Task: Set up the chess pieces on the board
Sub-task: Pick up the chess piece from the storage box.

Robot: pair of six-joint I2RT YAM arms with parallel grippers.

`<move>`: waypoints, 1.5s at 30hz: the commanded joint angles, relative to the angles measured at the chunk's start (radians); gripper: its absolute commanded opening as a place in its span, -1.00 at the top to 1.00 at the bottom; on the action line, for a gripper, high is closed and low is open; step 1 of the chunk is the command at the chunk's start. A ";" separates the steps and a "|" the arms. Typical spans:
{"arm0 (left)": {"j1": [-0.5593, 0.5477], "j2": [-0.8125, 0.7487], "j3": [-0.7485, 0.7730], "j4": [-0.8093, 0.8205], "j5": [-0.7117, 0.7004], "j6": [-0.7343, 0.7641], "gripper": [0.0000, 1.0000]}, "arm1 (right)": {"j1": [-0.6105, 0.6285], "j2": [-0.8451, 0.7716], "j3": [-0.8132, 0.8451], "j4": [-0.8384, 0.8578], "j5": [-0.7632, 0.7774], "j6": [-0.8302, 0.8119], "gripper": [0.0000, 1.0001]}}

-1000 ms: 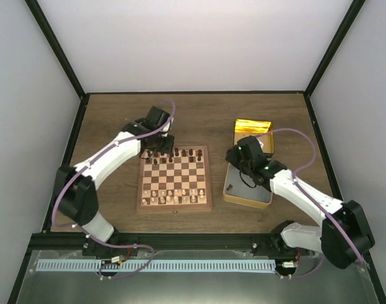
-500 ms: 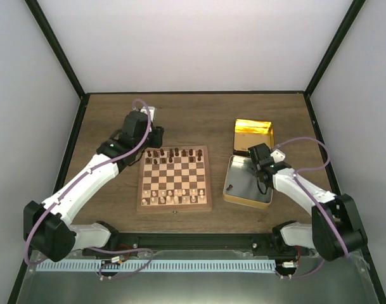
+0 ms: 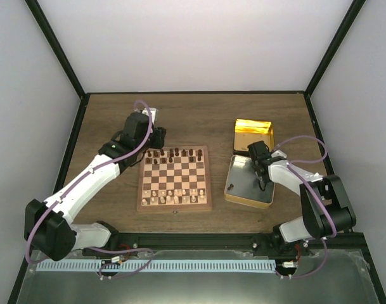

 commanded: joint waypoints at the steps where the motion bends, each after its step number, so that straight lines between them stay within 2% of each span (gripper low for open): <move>1: 0.003 0.015 -0.013 0.030 0.018 0.000 0.05 | -0.008 0.016 0.024 -0.019 0.045 0.039 0.31; 7: 0.003 0.018 -0.019 0.031 0.016 0.004 0.05 | -0.008 0.008 -0.006 0.029 -0.076 0.020 0.38; 16: 0.003 0.023 -0.022 0.032 0.019 0.004 0.05 | -0.009 -0.066 -0.008 0.095 -0.252 -0.095 0.34; 22: 0.003 0.022 -0.025 0.033 0.020 0.004 0.05 | -0.009 -0.135 0.010 0.031 -0.158 -0.103 0.15; 25: 0.003 0.022 -0.025 0.033 0.023 0.003 0.05 | -0.009 -0.121 0.023 -0.004 -0.103 -0.102 0.06; 31: 0.003 0.019 -0.030 0.032 0.023 0.004 0.05 | -0.009 -0.049 0.027 0.004 -0.086 -0.230 -0.07; 40: 0.003 0.017 -0.034 0.033 0.030 0.005 0.05 | -0.019 0.011 0.057 0.028 -0.096 -0.247 -0.12; 45: 0.003 0.014 -0.038 0.033 0.029 0.004 0.04 | -0.019 0.011 0.047 0.023 -0.174 -0.233 -0.08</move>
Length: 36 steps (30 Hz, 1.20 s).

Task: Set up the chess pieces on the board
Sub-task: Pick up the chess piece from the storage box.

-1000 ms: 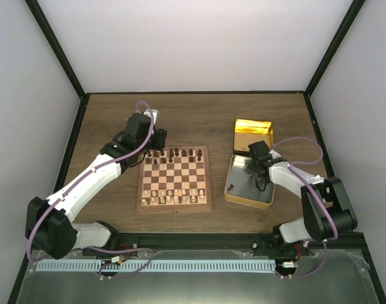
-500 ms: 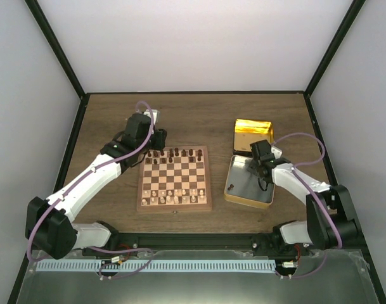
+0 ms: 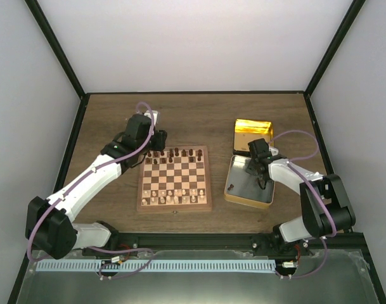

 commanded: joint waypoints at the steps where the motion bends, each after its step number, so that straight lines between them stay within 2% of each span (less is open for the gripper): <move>1: 0.003 -0.002 -0.013 0.022 0.007 0.004 0.05 | -0.010 -0.008 0.020 -0.011 -0.050 0.006 -0.07; 6: 0.003 0.000 -0.011 0.025 0.016 0.003 0.04 | -0.010 -0.051 0.025 -0.078 -0.056 0.027 -0.09; 10: 0.003 0.000 -0.010 0.027 0.017 0.003 0.05 | -0.010 -0.080 0.026 -0.140 -0.037 0.060 -0.24; 16: 0.003 0.000 -0.010 0.028 0.020 0.000 0.04 | -0.011 -0.102 -0.010 -0.203 -0.106 0.141 -0.26; 24: 0.003 0.010 -0.010 0.035 0.031 0.001 0.05 | -0.008 -0.166 -0.078 -0.203 -0.148 0.202 0.00; 32: 0.003 0.008 -0.011 0.035 0.036 0.000 0.05 | -0.010 -0.116 -0.069 -0.184 -0.136 0.198 0.05; 36: 0.003 0.006 -0.011 0.034 0.032 0.002 0.04 | -0.008 -0.102 -0.068 -0.168 -0.143 0.186 0.25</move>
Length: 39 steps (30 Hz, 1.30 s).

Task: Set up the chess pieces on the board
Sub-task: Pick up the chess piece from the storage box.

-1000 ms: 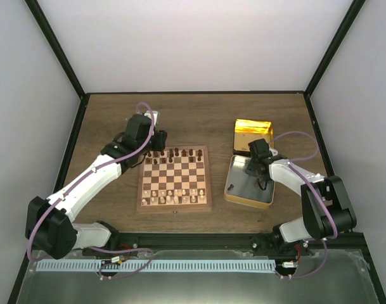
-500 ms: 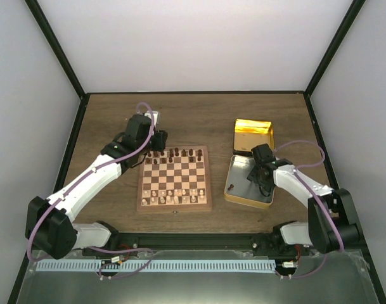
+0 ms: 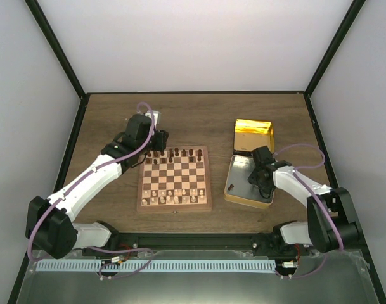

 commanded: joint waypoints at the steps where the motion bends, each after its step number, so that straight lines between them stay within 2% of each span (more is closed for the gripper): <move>1: 0.003 0.002 -0.009 0.025 0.004 0.002 0.04 | -0.009 0.025 0.006 0.016 0.000 0.000 0.29; 3: 0.003 0.001 -0.009 0.025 0.003 0.002 0.05 | -0.008 0.026 0.008 0.022 0.002 -0.014 0.34; 6: 0.003 0.002 -0.011 0.025 0.003 0.002 0.05 | -0.008 0.038 0.024 0.030 0.006 -0.045 0.51; 9: 0.003 0.001 -0.011 0.025 0.002 0.002 0.04 | -0.009 0.072 0.048 0.043 0.000 -0.088 0.51; 14: 0.003 -0.004 -0.013 0.024 -0.003 0.002 0.04 | -0.008 0.108 0.075 0.058 0.001 -0.128 0.39; 19: 0.003 -0.008 -0.016 0.025 -0.004 0.002 0.04 | -0.010 0.108 0.108 0.044 0.099 -0.132 0.19; 27: 0.003 -0.015 -0.021 0.025 -0.004 0.002 0.04 | -0.044 0.165 0.117 0.103 0.116 -0.156 0.14; 32: 0.003 -0.018 -0.022 0.025 -0.004 0.002 0.04 | -0.050 0.216 0.134 0.167 0.121 -0.194 0.24; 39: 0.003 -0.022 -0.023 0.027 -0.006 0.000 0.04 | -0.050 0.227 0.128 0.212 0.095 -0.226 0.63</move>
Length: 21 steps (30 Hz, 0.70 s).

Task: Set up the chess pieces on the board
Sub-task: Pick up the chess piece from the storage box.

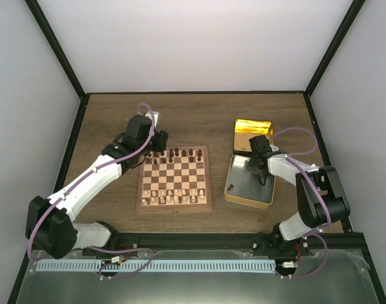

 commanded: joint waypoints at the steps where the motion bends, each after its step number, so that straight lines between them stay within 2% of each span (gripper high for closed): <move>1: 0.003 -0.021 -0.012 0.019 -0.005 0.000 0.04 | -0.011 0.012 0.002 0.014 -0.026 -0.019 0.72; 6: 0.003 -0.024 -0.014 0.025 -0.001 -0.008 0.03 | -0.010 -0.050 -0.005 -0.017 -0.097 -0.028 0.91; 11: 0.003 -0.041 -0.014 0.029 -0.014 -0.012 0.03 | -0.011 -0.129 0.049 -0.134 -0.254 -0.067 0.93; 17: 0.003 -0.078 -0.038 0.049 -0.021 -0.031 0.02 | -0.004 -0.229 0.113 -0.223 -0.541 -0.072 0.93; 19: 0.003 -0.090 -0.049 0.058 -0.019 -0.042 0.02 | 0.032 -0.227 0.132 -0.211 -0.633 -0.057 0.93; 21: 0.003 -0.100 -0.056 0.061 -0.020 -0.048 0.01 | 0.106 -0.189 0.173 -0.218 -0.656 -0.055 0.92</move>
